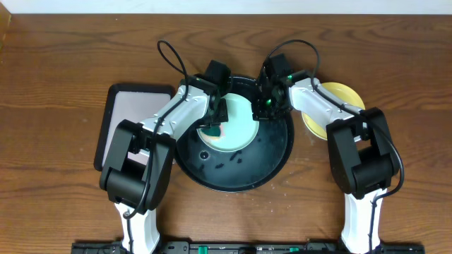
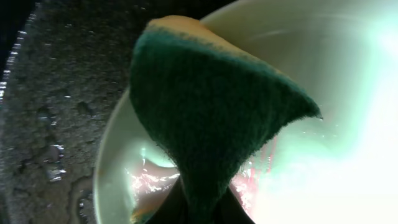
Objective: Clean dirty plates on tray and stack at the side
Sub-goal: 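Scrub the pale green plate with the sponge in the left gripper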
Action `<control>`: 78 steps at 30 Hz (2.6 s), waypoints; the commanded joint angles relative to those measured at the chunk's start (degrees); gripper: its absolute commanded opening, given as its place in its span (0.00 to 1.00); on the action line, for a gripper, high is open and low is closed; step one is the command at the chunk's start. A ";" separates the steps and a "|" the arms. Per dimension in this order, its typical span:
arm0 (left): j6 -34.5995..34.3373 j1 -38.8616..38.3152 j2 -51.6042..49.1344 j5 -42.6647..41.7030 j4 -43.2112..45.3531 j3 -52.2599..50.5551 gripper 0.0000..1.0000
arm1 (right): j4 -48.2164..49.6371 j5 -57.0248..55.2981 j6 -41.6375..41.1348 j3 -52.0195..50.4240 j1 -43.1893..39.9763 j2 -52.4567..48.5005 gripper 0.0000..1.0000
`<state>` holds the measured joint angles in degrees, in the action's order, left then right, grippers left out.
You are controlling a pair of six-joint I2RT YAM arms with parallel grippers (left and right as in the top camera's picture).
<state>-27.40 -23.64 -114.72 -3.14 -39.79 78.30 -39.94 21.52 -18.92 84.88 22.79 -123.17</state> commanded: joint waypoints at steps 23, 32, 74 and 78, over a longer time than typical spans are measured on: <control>3.58 2.54 -1.03 -0.22 0.15 2.51 0.07 | -0.68 1.42 -0.76 -3.06 2.21 -3.48 0.01; 7.23 -0.83 -1.03 -7.37 -12.68 2.51 0.07 | -0.46 1.40 -0.76 -3.06 2.21 -3.48 0.01; 9.81 -1.46 -1.01 -20.61 -3.32 2.51 0.07 | -0.63 1.05 -0.74 -3.10 2.19 -3.48 0.01; 9.64 -0.20 -0.98 -18.16 2.01 2.73 0.07 | -0.66 1.03 -0.74 -3.10 2.19 -3.48 0.01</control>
<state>-18.92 -25.45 -115.09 -20.99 -39.94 80.95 -39.59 23.16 -18.90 84.47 23.18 -123.20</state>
